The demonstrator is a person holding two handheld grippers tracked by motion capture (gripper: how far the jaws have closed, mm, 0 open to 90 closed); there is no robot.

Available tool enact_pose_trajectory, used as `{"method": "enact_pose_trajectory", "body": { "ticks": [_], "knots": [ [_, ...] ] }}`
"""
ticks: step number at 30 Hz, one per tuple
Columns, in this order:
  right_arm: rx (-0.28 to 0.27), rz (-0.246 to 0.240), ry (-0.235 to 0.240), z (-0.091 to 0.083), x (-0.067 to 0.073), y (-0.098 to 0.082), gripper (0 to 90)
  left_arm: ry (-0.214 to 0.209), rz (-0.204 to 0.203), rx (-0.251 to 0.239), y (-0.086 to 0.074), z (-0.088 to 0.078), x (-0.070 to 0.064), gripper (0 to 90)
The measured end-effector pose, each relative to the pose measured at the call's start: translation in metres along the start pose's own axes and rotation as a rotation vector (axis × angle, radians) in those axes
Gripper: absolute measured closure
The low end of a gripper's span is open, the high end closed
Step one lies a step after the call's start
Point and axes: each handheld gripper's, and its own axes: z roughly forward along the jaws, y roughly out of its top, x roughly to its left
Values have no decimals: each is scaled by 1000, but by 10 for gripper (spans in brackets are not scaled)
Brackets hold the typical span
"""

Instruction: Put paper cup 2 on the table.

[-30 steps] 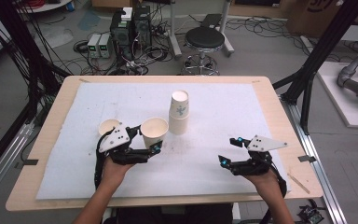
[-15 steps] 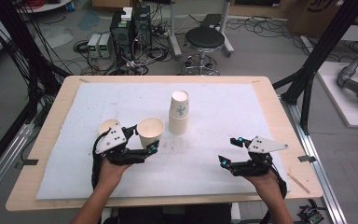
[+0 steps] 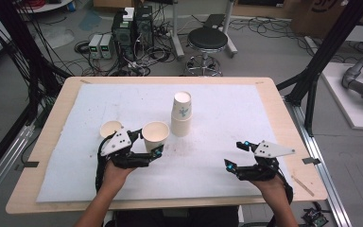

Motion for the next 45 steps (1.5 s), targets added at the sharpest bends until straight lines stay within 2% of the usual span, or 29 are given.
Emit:
{"method": "enact_pose_trajectory", "body": {
  "ticks": [3, 6, 11, 18, 33, 37, 45],
  "knots": [
    [3, -3, 3, -1, 1, -4, 208, -8, -15, -1, -3, 7, -3, 303],
    [-9, 7, 4, -5, 1, -7, 208, -34, -6, 16, -3, 16, -7, 303],
    [-15, 17, -11, -8, -4, -10, 208, -80, 14, 35, 5, 35, -14, 303],
    [-19, 25, -23, -10, -7, -12, 208, -124, 21, 27, 14, 67, -18, 302],
    [-43, 26, -30, -16, -9, -13, 208, -151, 17, 58, 13, 135, -25, 304],
    [-47, 25, -31, -17, -9, -12, 208, -127, 8, 82, 7, 151, -26, 306],
    [-42, 25, -26, -16, -9, -12, 208, -119, 21, 181, -10, 173, -28, 315]
  ]
}}
